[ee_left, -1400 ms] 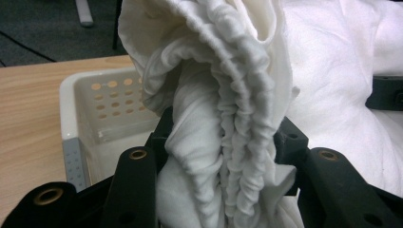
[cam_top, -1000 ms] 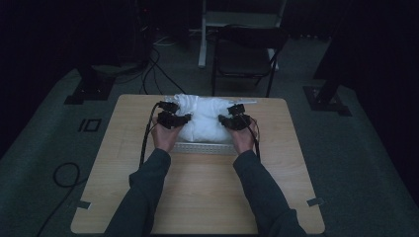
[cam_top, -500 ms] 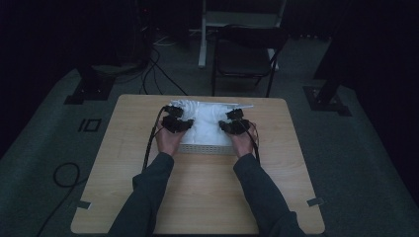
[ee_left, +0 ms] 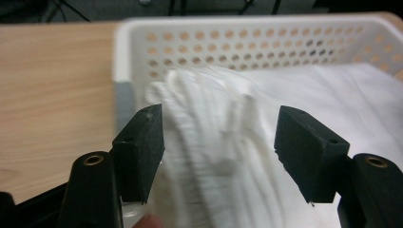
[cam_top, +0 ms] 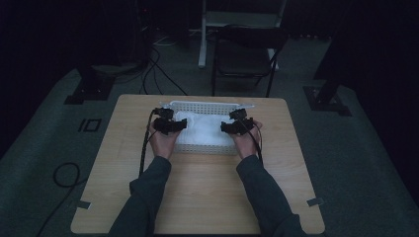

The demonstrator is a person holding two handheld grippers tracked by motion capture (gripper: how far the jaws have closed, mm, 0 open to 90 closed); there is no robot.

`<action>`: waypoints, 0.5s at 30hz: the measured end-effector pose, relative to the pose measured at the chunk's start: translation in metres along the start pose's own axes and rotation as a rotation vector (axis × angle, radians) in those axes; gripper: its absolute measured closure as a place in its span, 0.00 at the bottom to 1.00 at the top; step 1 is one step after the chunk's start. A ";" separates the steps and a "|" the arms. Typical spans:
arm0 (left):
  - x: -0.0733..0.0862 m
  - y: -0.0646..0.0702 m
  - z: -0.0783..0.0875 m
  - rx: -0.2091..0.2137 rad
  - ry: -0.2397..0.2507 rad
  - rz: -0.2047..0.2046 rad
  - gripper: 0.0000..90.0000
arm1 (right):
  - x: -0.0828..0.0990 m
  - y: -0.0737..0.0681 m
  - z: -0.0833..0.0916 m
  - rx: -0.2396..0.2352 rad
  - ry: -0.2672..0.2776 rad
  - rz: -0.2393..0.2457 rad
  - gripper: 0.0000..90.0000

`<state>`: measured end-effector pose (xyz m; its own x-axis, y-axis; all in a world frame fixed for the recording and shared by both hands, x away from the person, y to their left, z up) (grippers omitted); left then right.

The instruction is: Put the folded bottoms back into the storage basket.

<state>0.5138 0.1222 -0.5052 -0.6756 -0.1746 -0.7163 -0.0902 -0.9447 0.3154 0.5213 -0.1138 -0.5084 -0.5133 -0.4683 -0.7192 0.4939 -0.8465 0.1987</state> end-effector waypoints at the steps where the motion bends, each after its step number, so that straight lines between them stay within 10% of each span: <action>1: -0.002 -0.003 0.004 -0.004 0.009 -0.001 0.38 | -0.001 0.002 0.004 0.002 0.011 -0.004 0.29; 15: 0.014 -0.051 0.037 -0.027 0.108 0.072 0.36 | 0.049 0.034 0.042 -0.002 0.089 -0.104 0.30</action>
<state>0.4824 0.1786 -0.5086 -0.5966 -0.2702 -0.7557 -0.0233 -0.9354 0.3528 0.4834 -0.1758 -0.5096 -0.4975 -0.3540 -0.7919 0.4427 -0.8887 0.1192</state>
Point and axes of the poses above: each handheld gripper's, and its own axes: z roughly backward along the jaws, x roughly out of its underside, y roughly to its right, the point moved 8 cm from there along -z, roughly forward along the jaws, and after that the axes turned 15 degrees about z, right-handed, at the moved point
